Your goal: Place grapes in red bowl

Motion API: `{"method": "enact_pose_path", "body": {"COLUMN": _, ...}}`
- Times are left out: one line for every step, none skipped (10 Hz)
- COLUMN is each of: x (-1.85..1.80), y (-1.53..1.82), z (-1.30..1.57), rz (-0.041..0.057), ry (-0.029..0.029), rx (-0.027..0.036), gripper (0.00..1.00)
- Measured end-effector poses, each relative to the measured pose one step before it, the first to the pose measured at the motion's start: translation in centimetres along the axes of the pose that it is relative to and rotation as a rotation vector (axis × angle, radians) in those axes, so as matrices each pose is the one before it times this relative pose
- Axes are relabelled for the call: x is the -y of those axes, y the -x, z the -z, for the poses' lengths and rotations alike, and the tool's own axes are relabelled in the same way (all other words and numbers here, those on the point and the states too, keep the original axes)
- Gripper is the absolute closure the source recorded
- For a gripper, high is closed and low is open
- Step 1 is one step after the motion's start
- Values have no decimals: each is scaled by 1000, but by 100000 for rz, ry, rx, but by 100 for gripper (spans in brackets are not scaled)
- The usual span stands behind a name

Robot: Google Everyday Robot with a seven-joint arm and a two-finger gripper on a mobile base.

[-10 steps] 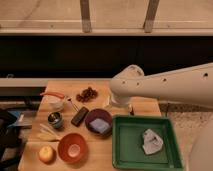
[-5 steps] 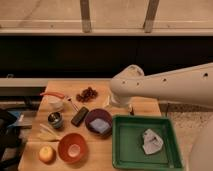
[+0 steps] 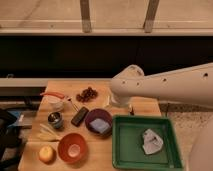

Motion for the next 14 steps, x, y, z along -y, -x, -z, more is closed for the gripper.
{"method": "enact_pose_path", "body": {"x": 1, "y": 0, "z": 1, "rz": 4, "ry": -3, "rx": 2, "gripper": 20}}
{"method": "enact_pose_path", "body": {"x": 2, "y": 1, "z": 0, "rz": -5, "ry": 0, "rx": 0, "gripper": 20}}
{"method": "enact_pose_path", "body": {"x": -2, "y": -1, "z": -2, "rz": 4, "ry": 0, "rx": -3, "gripper": 20}}
{"method": "enact_pose_path", "body": {"x": 4, "y": 1, "z": -1, "rz": -6, "ry": -4, "rx": 0, "gripper": 20}}
{"method": "enact_pose_path", "body": {"x": -11, "y": 31, "z": 9, "rz": 29, "ry": -11, "rx": 75, "gripper": 20}}
{"method": "enact_pose_path", "body": {"x": -66, "y": 113, "z": 1, "rz": 105, "ry": 175, "rx": 324, "gripper": 20}}
{"method": "enact_pose_path", "body": {"x": -231, "y": 244, "z": 48, "rz": 1433, "ry": 819, "rx": 1095, "gripper": 20}}
{"method": "enact_pose_path", "body": {"x": -446, "y": 274, "z": 115, "rz": 1870, "ry": 1125, "rx": 1404, "gripper": 20}}
{"method": "enact_pose_path", "body": {"x": -1268, "y": 469, "z": 115, "rz": 3584, "ry": 1483, "rx": 2340, "gripper": 20}}
{"method": "enact_pose_path", "body": {"x": -2214, "y": 823, "z": -66, "rz": 4377, "ry": 1297, "rx": 2936, "gripper": 20}}
{"method": "enact_pose_path", "body": {"x": -1768, "y": 766, "z": -199, "rz": 2736, "ry": 875, "rx": 1587, "gripper": 20}}
{"method": "enact_pose_path", "body": {"x": -2722, "y": 1445, "z": -469, "rz": 4062, "ry": 1026, "rx": 2154, "gripper": 20}}
{"method": "enact_pose_path", "body": {"x": -1951, "y": 1215, "z": -464, "rz": 3139, "ry": 428, "rx": 1510, "gripper": 20}}
{"method": "enact_pose_path", "body": {"x": -1737, "y": 1558, "z": -379, "rz": 2762, "ry": 306, "rx": 2224, "gripper": 20}}
